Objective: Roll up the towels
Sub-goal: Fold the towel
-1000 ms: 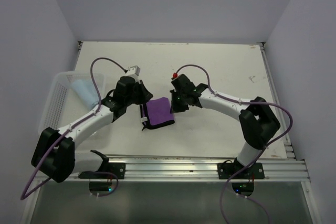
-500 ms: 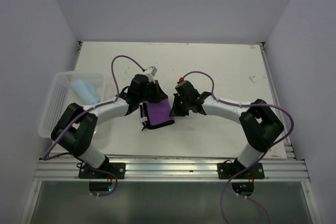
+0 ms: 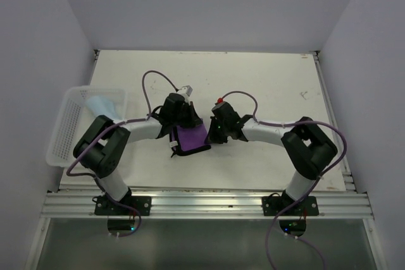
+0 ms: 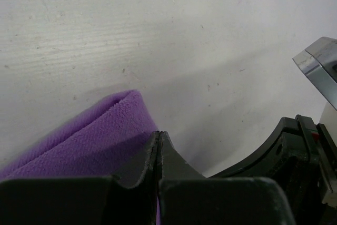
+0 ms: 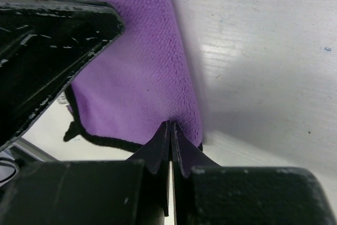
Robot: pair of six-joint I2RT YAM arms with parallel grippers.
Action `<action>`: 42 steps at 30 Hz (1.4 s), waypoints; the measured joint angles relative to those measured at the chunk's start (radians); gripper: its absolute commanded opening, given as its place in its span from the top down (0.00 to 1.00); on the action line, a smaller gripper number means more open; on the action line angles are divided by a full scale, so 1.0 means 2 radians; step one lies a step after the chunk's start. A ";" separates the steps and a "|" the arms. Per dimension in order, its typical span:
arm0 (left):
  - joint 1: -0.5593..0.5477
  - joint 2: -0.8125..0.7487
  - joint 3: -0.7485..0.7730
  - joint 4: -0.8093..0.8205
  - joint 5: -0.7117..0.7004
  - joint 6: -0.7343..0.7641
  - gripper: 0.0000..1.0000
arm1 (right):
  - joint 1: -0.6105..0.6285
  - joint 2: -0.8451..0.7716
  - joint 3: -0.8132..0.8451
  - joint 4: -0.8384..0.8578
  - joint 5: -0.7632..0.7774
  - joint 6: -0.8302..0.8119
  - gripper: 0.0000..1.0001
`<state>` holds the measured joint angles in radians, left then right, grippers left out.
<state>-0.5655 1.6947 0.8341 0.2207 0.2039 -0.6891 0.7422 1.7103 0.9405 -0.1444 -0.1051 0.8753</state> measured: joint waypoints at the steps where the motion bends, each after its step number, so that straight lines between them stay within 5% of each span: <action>1: 0.000 0.005 0.000 0.000 -0.004 0.001 1.00 | -0.001 0.006 0.000 0.002 0.000 0.000 1.00; 22: -0.004 0.064 0.012 0.029 -0.035 -0.003 1.00 | -0.002 0.020 -0.002 0.014 -0.009 -0.015 1.00; 29: -0.004 0.060 0.005 0.038 -0.042 -0.003 1.00 | -0.002 -0.019 0.009 -0.041 0.006 -0.047 0.75; 42: -0.003 0.032 -0.004 0.025 -0.062 0.002 1.00 | -0.008 -0.064 0.024 -0.079 0.021 -0.074 0.66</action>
<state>-0.5720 1.7584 0.8261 0.2714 0.0807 -0.6857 0.7261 1.5814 0.9894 -0.3016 -0.0624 0.7277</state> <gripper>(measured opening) 0.005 0.319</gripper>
